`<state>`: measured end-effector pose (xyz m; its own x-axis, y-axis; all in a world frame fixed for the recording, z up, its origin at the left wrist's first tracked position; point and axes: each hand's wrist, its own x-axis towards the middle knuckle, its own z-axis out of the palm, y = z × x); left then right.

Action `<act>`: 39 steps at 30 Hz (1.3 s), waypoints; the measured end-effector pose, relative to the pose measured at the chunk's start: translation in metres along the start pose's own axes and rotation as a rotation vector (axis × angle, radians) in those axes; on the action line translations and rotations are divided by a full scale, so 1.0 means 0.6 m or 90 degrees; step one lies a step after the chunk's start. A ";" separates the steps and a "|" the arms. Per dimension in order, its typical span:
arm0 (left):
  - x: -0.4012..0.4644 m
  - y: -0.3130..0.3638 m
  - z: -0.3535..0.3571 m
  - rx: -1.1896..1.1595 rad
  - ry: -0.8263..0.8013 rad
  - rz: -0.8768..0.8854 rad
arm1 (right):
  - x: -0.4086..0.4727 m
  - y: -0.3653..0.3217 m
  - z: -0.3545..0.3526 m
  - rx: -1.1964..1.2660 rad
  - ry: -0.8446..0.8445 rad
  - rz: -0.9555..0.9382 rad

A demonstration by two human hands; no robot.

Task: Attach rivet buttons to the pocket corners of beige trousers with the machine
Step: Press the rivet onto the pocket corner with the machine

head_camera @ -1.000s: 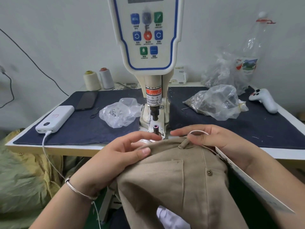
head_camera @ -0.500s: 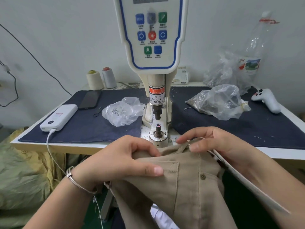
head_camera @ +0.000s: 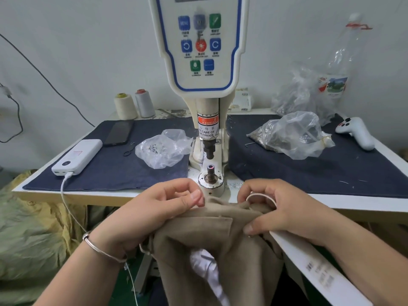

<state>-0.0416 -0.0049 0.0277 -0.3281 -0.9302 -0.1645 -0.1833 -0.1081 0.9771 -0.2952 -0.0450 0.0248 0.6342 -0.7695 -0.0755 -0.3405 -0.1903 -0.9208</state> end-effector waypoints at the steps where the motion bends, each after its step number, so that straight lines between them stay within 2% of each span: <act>1: -0.001 0.005 -0.001 0.027 -0.018 -0.031 | 0.000 -0.001 -0.002 0.054 -0.003 -0.002; 4: 0.002 0.006 -0.003 0.109 -0.048 -0.097 | 0.003 -0.004 -0.004 0.149 -0.051 0.029; 7: 0.002 0.001 -0.002 0.011 -0.069 -0.087 | 0.008 0.000 -0.007 0.151 -0.085 0.064; 10: 0.002 -0.009 -0.002 -0.116 -0.093 -0.029 | 0.010 0.007 -0.011 0.182 -0.111 0.054; 16: 0.028 -0.031 0.013 -0.173 -0.031 0.012 | 0.028 0.029 -0.029 0.322 -0.174 0.046; 20: 0.051 -0.038 0.008 -0.104 0.076 -0.023 | 0.050 0.046 -0.043 0.370 -0.134 0.109; 26: 0.089 -0.040 -0.013 -0.056 0.166 -0.086 | 0.101 0.035 -0.069 0.330 -0.062 0.246; 29: 0.115 -0.034 -0.029 -0.033 0.231 -0.085 | 0.134 0.021 -0.080 0.313 -0.050 0.276; 33: 0.146 -0.027 -0.049 0.054 0.291 -0.063 | 0.162 0.007 -0.095 0.288 -0.095 0.325; 39: 0.190 -0.020 -0.054 0.244 0.364 -0.035 | 0.199 0.023 -0.104 0.286 0.000 0.358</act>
<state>-0.0469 -0.1209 0.0013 0.2123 -0.9771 -0.0115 -0.5353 -0.1262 0.8352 -0.2674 -0.1774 0.0271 0.4465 -0.6768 -0.5852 -0.2975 0.5045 -0.8105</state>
